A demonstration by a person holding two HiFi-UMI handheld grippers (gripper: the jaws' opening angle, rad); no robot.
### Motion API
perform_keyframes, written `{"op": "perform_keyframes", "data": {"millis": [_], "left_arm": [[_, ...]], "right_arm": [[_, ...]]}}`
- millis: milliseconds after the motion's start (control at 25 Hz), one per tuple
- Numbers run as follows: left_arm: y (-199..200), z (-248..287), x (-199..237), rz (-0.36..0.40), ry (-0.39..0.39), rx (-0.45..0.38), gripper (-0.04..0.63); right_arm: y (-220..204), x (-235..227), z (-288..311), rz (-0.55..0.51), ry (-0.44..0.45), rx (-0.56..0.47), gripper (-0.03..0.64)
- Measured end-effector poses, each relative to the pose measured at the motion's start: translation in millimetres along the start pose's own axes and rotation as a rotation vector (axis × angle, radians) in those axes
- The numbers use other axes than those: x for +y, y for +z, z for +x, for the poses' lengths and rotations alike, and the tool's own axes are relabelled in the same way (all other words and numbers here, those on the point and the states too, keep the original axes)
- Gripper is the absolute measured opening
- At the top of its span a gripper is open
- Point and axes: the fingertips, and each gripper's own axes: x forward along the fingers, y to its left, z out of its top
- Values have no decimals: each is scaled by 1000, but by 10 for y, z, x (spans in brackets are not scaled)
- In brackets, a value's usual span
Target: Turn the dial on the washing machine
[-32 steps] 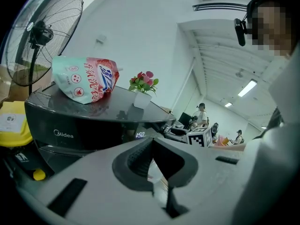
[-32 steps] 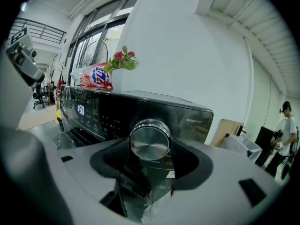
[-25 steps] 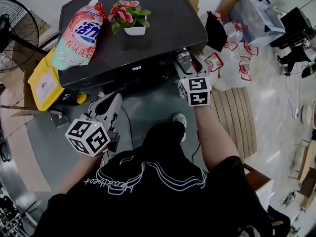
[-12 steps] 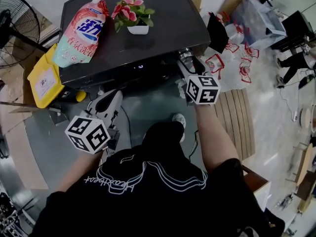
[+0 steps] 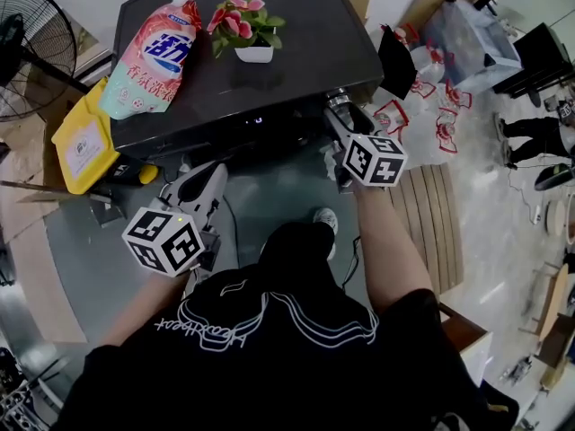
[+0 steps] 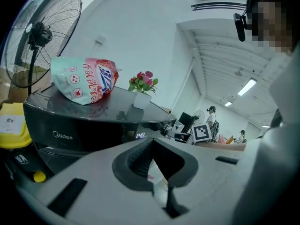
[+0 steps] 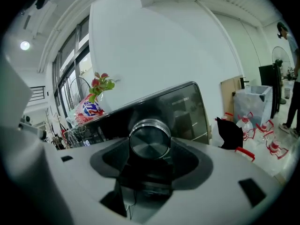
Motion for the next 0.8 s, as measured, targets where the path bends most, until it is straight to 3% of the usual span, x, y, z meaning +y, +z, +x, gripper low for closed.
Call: {"op": "perform_keyframes", "data": {"millis": [160,440,800], "left_arm": [[-3,-19,11,0,3,0,5],[22,-40,15,0,11,-7,5],[-12,-44,21,-1,14,-2,5]], "right_arm": [[-3,-6,4,71,20,-6,281],[-6,-27,-4,326,100,-46,281],[-1,-22,-3,394,130,-61,281]]}}
